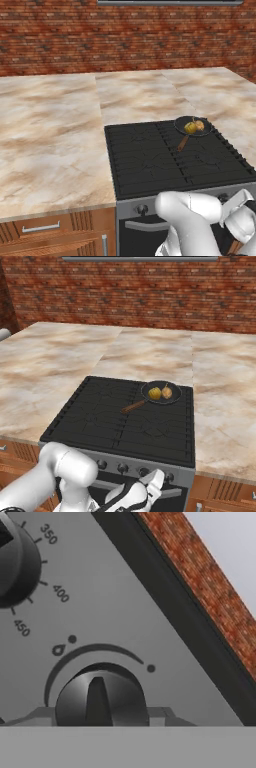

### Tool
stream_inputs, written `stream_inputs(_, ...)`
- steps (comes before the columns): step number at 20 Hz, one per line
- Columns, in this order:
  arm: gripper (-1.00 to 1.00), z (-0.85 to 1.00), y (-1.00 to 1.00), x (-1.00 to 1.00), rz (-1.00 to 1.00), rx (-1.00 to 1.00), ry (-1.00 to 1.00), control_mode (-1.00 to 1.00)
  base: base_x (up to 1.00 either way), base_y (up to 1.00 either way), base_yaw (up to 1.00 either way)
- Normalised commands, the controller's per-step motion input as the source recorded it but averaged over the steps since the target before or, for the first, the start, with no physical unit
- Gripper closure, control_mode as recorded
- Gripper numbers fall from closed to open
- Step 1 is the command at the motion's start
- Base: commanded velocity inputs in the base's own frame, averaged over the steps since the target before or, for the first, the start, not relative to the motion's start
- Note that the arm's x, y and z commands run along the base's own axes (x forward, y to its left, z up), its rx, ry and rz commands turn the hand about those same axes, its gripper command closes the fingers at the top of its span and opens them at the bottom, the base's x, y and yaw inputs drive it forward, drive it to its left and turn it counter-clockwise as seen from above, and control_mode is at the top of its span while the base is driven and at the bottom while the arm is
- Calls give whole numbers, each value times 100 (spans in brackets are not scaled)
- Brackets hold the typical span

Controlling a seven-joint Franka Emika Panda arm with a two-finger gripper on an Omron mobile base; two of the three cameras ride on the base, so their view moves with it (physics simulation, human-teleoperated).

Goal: Put the onion and squash in the pan. Then turn on the rear right burner and set the heat to medium.

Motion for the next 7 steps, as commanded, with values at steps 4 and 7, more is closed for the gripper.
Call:
stream_inputs(4,100,0,-15,-10,0,-37,0,-100,0,0,0)
stream_inputs(7,100,0,-17,-12,0,-37,0,-100,0,0,0)
